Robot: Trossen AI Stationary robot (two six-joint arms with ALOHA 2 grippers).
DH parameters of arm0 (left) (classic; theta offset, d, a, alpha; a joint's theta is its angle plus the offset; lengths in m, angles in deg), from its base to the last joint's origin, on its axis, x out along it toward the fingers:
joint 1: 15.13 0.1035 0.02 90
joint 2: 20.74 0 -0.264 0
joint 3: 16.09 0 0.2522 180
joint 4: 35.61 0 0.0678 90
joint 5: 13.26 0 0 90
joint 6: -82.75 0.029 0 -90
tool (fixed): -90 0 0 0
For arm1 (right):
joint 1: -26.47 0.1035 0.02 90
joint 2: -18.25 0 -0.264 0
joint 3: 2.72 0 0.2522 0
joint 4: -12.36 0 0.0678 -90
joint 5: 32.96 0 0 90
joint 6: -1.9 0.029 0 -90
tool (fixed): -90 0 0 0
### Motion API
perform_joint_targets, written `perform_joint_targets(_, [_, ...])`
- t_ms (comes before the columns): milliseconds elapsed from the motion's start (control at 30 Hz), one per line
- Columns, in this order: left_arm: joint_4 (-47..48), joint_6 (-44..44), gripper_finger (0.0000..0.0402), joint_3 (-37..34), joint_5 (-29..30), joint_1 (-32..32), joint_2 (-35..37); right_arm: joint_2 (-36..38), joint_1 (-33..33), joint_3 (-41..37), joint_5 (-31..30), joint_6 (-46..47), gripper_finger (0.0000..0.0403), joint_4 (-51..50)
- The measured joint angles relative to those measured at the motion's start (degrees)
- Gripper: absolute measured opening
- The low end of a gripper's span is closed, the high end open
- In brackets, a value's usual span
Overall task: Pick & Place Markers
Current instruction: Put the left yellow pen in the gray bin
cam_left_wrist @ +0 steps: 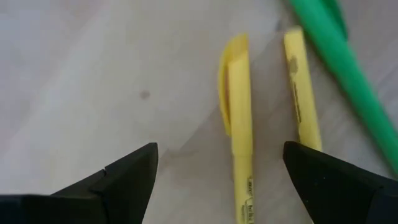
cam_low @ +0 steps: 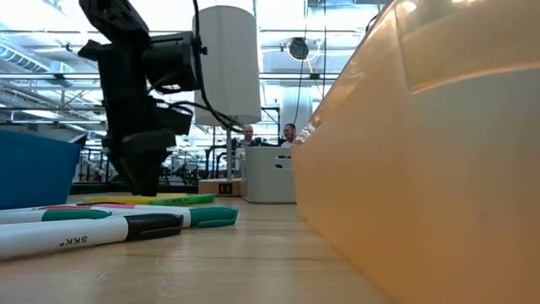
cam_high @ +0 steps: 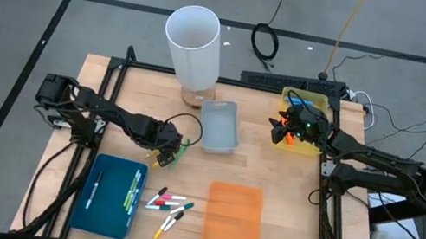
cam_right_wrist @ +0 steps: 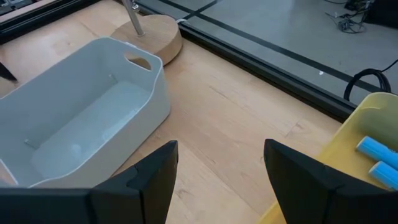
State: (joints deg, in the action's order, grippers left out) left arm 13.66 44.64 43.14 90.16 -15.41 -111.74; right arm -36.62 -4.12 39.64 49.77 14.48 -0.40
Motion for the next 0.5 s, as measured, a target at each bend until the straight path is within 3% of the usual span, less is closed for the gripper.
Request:
perform_joint_targets(367, [-0.7, -1.3, 0.0349, 0.1, -5.9, 2.3, -4.3, 0.0, 0.7, 0.0, 0.0, 0.0, 0.0226, 0.1])
perform_joint_targets(500, [-1.3, -2.8, 0.0311, -0.2, -7.1, 2.3, -3.7, 0.0, 0.7, 0.0, 0.0, 0.0, 0.0226, 0.2])
